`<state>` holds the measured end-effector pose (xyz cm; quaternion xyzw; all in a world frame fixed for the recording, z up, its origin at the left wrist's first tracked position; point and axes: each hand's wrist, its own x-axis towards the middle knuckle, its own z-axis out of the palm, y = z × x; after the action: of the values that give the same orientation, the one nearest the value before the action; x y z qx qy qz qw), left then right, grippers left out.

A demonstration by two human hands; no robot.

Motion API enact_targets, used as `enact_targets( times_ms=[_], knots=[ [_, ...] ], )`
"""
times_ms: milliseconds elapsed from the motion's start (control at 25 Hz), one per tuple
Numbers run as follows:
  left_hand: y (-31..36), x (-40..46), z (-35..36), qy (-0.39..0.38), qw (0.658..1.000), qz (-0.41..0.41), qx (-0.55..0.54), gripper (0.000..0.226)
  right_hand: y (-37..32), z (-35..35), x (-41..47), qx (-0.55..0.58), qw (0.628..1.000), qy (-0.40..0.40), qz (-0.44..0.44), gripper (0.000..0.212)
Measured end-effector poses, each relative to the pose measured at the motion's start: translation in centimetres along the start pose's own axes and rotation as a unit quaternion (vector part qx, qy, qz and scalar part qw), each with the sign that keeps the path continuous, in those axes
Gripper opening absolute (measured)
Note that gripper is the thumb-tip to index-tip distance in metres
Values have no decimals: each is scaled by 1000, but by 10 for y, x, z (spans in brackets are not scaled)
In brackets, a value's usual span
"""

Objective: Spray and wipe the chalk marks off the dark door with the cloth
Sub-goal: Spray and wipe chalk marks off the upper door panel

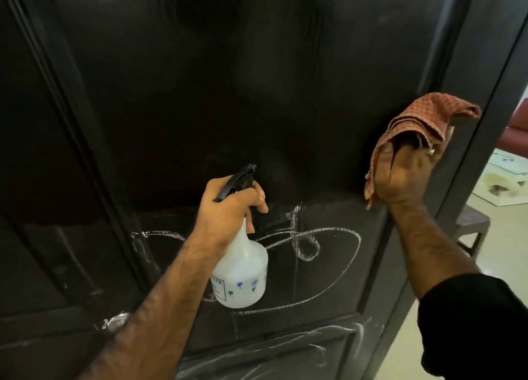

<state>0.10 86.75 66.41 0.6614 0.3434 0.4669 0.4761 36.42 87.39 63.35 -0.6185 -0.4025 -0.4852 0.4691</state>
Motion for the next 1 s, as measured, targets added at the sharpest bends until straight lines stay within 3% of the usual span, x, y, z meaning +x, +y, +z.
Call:
enact_targets(
  times_ms=[120,200,360,440,560,680,760,920,1000],
  knots=[
    [-7,6,21,-17,1000,-5,-2,23,-56,-1,-15,-6,998,37,54,29],
    [-9,12,43,-18,1000,-2,-4,25,-79,7,-34,47,998,9,35,39],
    [-7,23,90,8,999,-17,-30,32,6,11,-24,111,985,-33,-125,40],
    [-4,30,114,8,1000,-11,-26,32,63,13,-23,95,988,-24,-121,27],
    [-1,37,157,13,999,24,-22,24,122,11,-19,32,998,-23,-48,31],
    [-3,43,190,30,999,33,-1,15,120,23,9,-5,999,19,39,27],
    [-3,45,205,49,998,32,14,9,98,29,8,28,999,38,-12,27],
    [-4,44,223,101,993,35,43,12,104,25,-70,164,974,-90,-128,49],
    [-2,40,226,105,993,42,41,10,121,18,-84,170,965,-127,-157,45]
  ],
)
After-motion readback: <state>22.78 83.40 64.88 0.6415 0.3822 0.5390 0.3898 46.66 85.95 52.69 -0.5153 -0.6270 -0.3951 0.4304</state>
